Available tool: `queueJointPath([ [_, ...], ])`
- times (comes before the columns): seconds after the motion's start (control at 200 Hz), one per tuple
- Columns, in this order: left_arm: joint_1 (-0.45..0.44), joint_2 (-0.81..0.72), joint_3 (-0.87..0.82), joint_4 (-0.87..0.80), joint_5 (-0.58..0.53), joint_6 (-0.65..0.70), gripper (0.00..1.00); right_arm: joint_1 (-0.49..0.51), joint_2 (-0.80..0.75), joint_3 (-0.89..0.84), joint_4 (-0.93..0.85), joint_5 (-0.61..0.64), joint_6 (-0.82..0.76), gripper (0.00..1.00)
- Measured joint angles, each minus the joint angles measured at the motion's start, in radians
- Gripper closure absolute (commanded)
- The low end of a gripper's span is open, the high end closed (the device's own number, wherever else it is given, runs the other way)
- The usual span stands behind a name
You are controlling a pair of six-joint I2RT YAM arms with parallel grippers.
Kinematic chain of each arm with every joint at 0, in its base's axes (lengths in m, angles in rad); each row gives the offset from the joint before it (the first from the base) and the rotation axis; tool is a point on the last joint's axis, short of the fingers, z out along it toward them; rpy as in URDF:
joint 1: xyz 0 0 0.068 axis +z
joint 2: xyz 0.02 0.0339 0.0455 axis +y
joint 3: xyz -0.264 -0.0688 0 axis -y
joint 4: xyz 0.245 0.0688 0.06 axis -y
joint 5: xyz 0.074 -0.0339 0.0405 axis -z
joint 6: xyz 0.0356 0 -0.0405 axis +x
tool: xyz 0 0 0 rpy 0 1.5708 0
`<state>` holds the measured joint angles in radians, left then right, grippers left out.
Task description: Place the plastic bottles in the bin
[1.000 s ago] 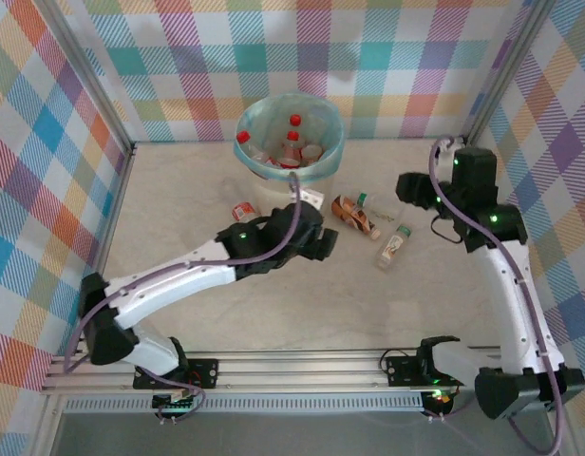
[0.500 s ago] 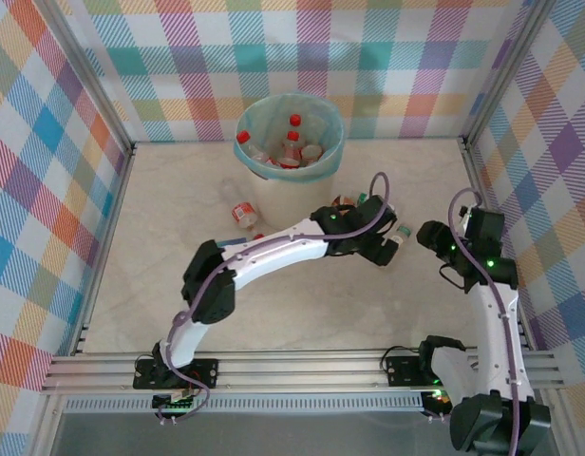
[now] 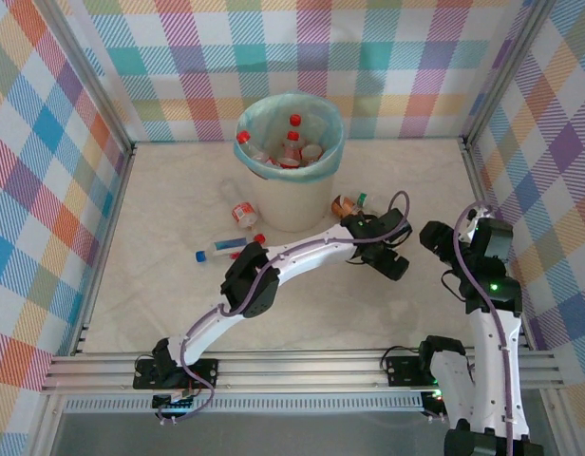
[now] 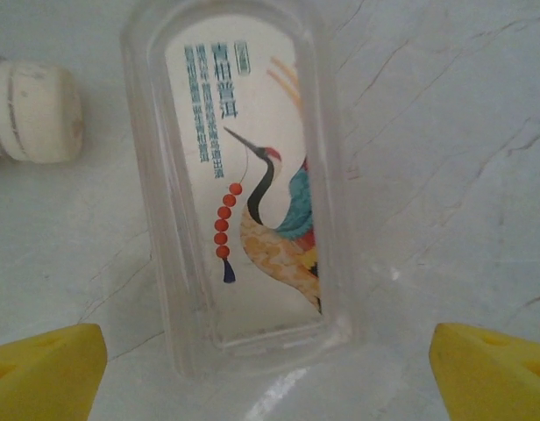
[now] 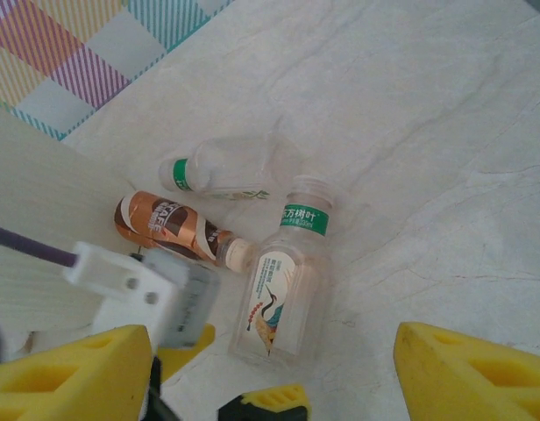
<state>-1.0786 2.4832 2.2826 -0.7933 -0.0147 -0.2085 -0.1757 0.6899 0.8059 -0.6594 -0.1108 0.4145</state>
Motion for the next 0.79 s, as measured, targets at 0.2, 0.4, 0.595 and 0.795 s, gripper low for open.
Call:
queueJointPath([
  [0.2, 0.003, 0.058, 0.052, -0.008, 0.007, 0.024, 0.19, 0.0, -0.007, 0.005, 0.0, -0.007, 0.014, 0.27],
  [0.4, 0.009, 0.082, 0.082, -0.01, 0.024, 0.051, 0.35, 0.0, -0.014, 0.019, -0.005, -0.007, 0.016, 0.27],
  [0.595, 0.015, 0.088, 0.103, -0.011, 0.023, 0.072, 0.48, 0.0, -0.02, 0.048, -0.016, -0.007, 0.015, 0.27],
  [0.795, 0.017, 0.044, 0.04, 0.011, 0.025, 0.095, 0.49, -0.001, -0.016, 0.11, -0.021, -0.028, 0.007, 0.27],
])
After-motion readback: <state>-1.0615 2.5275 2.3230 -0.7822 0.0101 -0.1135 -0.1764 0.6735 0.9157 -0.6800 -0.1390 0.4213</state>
